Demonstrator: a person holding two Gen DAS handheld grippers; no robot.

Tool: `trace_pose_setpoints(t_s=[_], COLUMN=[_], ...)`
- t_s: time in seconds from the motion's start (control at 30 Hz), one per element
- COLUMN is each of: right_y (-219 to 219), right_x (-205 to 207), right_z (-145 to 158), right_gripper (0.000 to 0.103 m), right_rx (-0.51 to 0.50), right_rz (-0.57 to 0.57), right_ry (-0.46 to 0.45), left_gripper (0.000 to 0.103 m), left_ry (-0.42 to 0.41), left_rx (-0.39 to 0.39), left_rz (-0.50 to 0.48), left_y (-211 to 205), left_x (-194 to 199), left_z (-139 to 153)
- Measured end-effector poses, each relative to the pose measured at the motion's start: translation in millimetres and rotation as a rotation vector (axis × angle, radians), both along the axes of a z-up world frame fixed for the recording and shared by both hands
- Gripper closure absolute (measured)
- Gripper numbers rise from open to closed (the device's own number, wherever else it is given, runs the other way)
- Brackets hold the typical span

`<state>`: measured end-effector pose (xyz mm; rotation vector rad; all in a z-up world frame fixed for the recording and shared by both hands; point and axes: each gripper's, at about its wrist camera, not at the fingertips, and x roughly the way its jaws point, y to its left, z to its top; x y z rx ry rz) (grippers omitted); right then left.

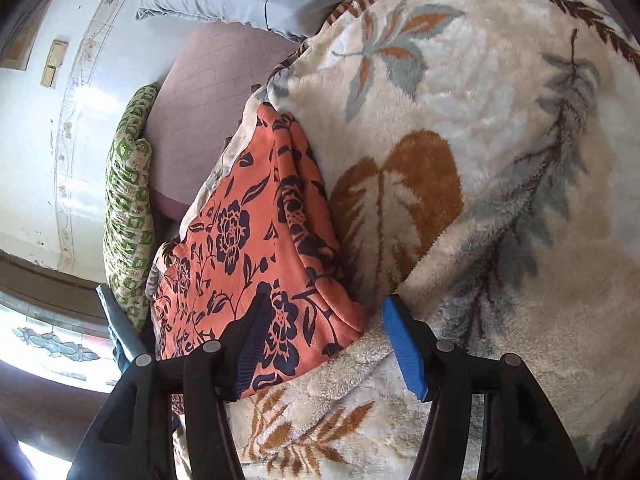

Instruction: Fold small clothes

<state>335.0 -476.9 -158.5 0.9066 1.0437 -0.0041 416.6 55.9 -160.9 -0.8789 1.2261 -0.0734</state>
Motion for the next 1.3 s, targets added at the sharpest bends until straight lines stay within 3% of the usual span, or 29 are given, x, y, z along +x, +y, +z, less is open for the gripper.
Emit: trace_pose_setpoints(t_s=[0.1,0.2,0.3,0.4,0.5,0.67,0.83,0.93,1.1,1.3], right_y=[7.2,17.8,24.2,32.6,55.6,142.5,247.5,303.2,385.8,440.3], right_x=[4.0,10.7,9.1,-2.5,-10.5,-11.0,-19.7,-25.6,-27.7,-23.8], right_z=[-3.8,1.0,12.7,40.0,65.2,81.8,72.1,63.5,46.1,23.4], right_gripper=[0.042,0.047,0.047,0.043,0.041,0.033,0.031,0.031,0.03,0.03], right_rx=[-0.012,-0.138,-0.239,-0.356,-0.374,-0.474,-0.551,-0.587,-0.765,-0.977], right_rz=[0.009,0.05,0.071,0.072,0.139,0.385,0.626,0.715,0.869,0.959], right_ry=[-0.015,0.006,0.019,-0.036,-0.109,-0.17,-0.205,-0.229,-0.273,-0.31], left_gripper=[0.05,0.052,0.052,0.051,0.05,0.05,0.05,0.049,0.049,0.048], left_ry=[0.027,0.069,0.037,-0.012,-0.053,-0.08,-0.061,-0.039,-0.015,0.019], left_rx=[0.018,0.094,0.101,0.101,0.101,0.016,0.011,-0.005,0.005,-0.015], left_rz=[0.026,-0.001,-0.046,-0.104,-0.088,-0.011,-0.03,-0.055,-0.101,-0.152], left_y=[-6.6,-19.9,-25.8,-23.9,-9.4,24.5,51.6,60.1,67.4,67.3], left_x=[14.4,27.2,25.3,18.3,11.1,-9.3,-6.5,10.5,52.2,110.3], left_z=[-12.0,-18.7,-7.8,9.9,27.4,43.2,46.4,45.6,39.2,19.1])
